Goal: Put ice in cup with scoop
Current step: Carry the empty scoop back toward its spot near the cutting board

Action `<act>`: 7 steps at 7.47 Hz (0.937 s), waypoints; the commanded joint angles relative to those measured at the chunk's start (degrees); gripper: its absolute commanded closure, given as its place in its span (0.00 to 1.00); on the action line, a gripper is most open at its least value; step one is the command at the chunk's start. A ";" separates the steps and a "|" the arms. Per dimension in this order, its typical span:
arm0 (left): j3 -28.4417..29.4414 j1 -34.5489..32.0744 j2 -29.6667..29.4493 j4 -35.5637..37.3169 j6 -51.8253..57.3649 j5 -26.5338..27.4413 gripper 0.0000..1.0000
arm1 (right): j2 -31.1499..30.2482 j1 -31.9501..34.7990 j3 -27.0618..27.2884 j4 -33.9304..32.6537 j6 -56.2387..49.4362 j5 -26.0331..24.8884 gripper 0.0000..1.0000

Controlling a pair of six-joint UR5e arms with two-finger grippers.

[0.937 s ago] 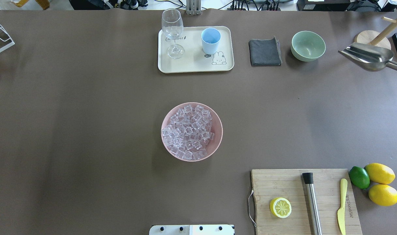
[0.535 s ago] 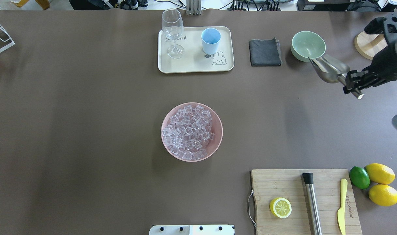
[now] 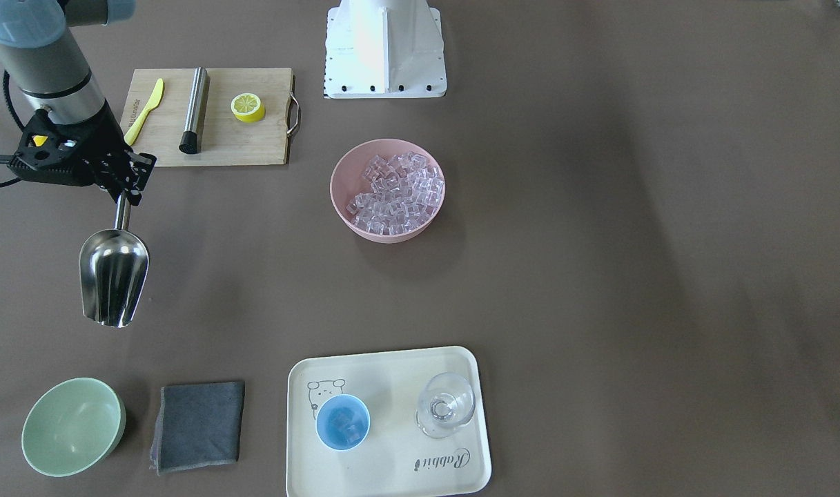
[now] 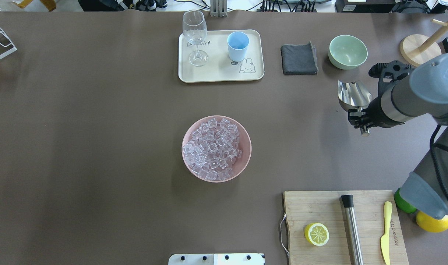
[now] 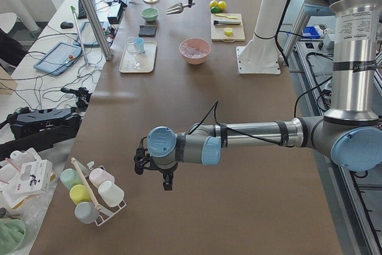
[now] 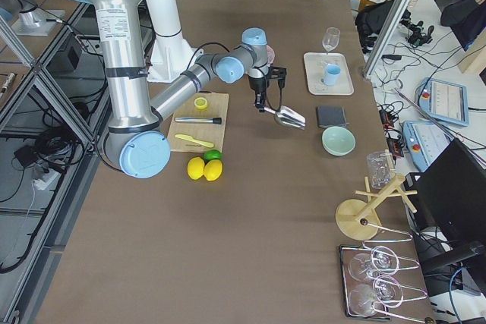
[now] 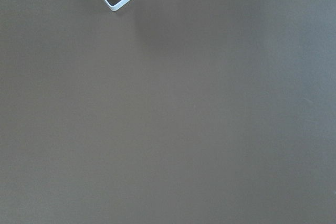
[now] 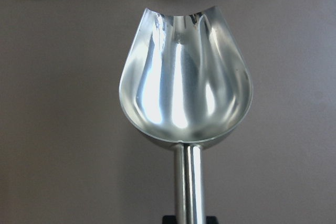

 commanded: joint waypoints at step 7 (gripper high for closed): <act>-4.51 -3.51 4.19 2.86 -0.26 -0.20 0.03 | -2.19 -19.37 -3.78 14.14 13.85 -25.02 1.00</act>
